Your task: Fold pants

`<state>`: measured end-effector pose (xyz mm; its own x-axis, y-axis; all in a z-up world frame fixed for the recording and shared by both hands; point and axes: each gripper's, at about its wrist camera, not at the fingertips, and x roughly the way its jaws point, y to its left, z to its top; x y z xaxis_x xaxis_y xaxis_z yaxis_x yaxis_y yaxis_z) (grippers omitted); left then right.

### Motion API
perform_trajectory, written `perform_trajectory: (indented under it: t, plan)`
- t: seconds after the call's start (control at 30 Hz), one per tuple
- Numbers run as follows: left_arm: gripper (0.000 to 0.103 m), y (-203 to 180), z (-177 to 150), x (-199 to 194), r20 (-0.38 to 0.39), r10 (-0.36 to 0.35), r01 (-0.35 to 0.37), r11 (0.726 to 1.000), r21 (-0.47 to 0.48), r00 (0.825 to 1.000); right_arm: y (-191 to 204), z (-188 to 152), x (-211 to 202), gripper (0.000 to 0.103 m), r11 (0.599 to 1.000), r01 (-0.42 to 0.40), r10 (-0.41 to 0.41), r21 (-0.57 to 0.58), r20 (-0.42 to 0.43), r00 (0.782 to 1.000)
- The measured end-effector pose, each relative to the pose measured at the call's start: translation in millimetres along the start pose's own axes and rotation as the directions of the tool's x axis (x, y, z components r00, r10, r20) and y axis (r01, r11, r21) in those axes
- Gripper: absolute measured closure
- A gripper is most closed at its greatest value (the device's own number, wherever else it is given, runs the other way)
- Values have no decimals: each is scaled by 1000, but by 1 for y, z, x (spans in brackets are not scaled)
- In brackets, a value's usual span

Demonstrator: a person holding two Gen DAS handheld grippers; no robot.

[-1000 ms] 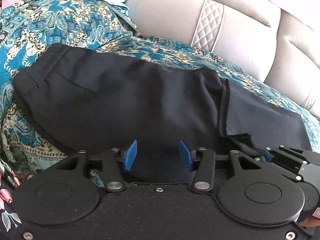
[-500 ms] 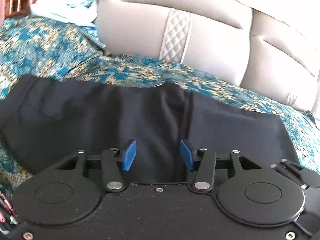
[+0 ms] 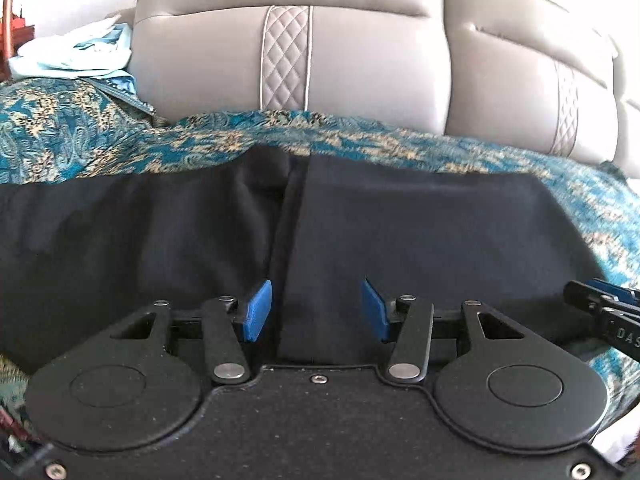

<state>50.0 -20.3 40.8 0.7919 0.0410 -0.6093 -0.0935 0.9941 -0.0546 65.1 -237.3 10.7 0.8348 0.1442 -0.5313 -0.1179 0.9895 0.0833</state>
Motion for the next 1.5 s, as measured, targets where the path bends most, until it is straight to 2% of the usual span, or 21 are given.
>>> perform_trajectory:
  t: [0.17, 0.23, 0.47, 0.5, 0.6, 0.7, 0.77, 0.87, 0.97, 1.0, 1.07, 1.13, 1.17, 1.23, 1.43, 1.5]
  plan:
    - [55, -8, -19, 1, -11, 24, -24, 1000, 20, 1000, 4, -10, -3, 56, 996, 30, -28, -83, 19, 999]
    - [55, -9, -22, -1, -6, 29, -29, 999, 32, 1000, 2, -13, -6, 52, 995, 30, -28, -90, 23, 999]
    - [52, -6, -30, -8, 0, 23, -23, 999, 35, 1000, 3, -13, -8, 50, 994, 33, -31, -101, 24, 999]
    - [50, -6, -32, -10, -1, 22, -22, 999, 38, 1000, 3, -14, -9, 49, 994, 34, -31, -108, 24, 999]
    - [38, -2, -34, -18, -31, 21, -19, 998, 53, 999, 4, -15, -9, 43, 992, 34, -31, -121, 22, 999]
    - [34, 13, -33, -26, -74, -40, 39, 999, -15, 996, 6, -16, -9, 39, 991, 36, -33, -128, 23, 999]
    - [33, 26, -32, -33, -59, -61, 57, 996, -68, 996, 8, -16, -8, 36, 991, 38, -35, -125, 25, 999]
    - [30, 37, -24, -38, -12, -70, 69, 993, -94, 997, 11, -17, -7, 31, 991, 34, -30, -128, 30, 999]
    - [31, 40, -15, -27, -17, -82, 79, 989, -123, 997, 13, -18, -6, 28, 989, 33, -28, -142, 36, 999]
    - [32, 41, -14, -21, -23, -81, 77, 988, -136, 996, 13, -18, -6, 27, 990, 30, -25, -140, 37, 999]
    - [46, 40, -13, -7, -56, -55, 45, 986, -163, 997, 12, -17, -6, 26, 991, 23, -18, -135, 37, 999]
    - [77, 39, -15, -3, -41, -4, -3, 986, -169, 999, 12, -18, -6, 24, 991, 18, -13, -135, 38, 999]
    - [86, 37, -16, -4, -35, -3, -3, 987, -160, 999, 12, -18, -6, 24, 990, 17, -12, -137, 39, 999]
    - [94, 36, -18, -9, -30, -9, 4, 986, -164, 1000, 12, -19, -7, 22, 990, 19, -13, -143, 42, 999]
    - [97, 35, -29, -20, -33, 24, -29, 988, -153, 999, 13, -22, -9, 19, 989, 18, -12, -145, 47, 999]
    - [97, 37, -32, -19, -62, 42, -50, 989, -139, 997, 13, -22, -9, 18, 989, 17, -10, -145, 49, 999]
